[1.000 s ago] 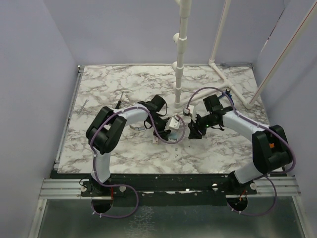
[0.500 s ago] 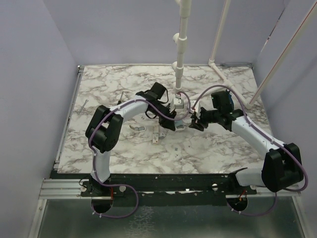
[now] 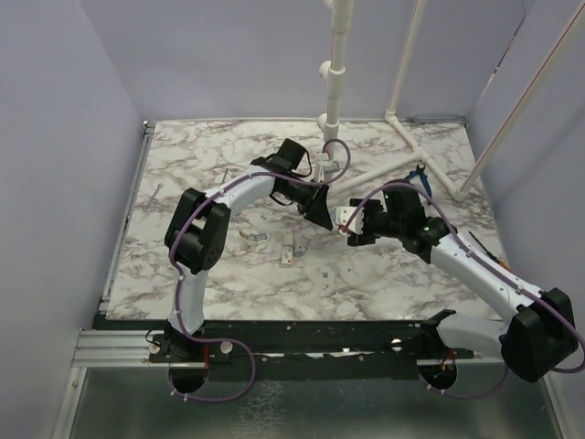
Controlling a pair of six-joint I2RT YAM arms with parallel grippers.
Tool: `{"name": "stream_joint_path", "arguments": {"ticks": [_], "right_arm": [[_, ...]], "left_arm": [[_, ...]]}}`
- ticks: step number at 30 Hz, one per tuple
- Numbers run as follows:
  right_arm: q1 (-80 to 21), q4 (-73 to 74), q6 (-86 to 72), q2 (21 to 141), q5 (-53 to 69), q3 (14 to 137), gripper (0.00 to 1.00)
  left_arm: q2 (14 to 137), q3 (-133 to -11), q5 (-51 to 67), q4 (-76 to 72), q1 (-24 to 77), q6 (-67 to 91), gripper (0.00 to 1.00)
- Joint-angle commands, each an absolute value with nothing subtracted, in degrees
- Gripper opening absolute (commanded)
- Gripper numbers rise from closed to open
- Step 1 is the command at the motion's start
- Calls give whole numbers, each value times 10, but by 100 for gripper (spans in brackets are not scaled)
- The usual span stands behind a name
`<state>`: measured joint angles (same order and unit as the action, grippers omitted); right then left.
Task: Load the staples into the stapler
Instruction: Close the stapler at the center of the board.
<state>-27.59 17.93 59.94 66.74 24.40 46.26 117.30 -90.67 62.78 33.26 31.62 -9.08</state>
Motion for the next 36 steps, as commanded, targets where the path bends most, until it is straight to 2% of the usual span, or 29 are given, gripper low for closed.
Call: {"name": "stream_joint_path", "arguments": {"ticks": [1, 7, 21, 31, 36], "right_arm": [[-321, 143, 641, 675, 147, 449, 65], [-354, 66, 625, 695, 56, 435, 67], [-378, 67, 684, 730, 24, 445, 77], [-397, 97, 710, 761, 30, 462, 76], [-400, 97, 709, 772, 40, 462, 71]], "left_arm": [[1179, -928, 660, 334, 319, -36, 0], [1177, -923, 652, 333, 321, -38, 0], [1194, -928, 633, 376, 339, -98, 0], [1214, -961, 624, 435, 348, -149, 0], [1217, -970, 635, 449, 350, -159, 0]]}}
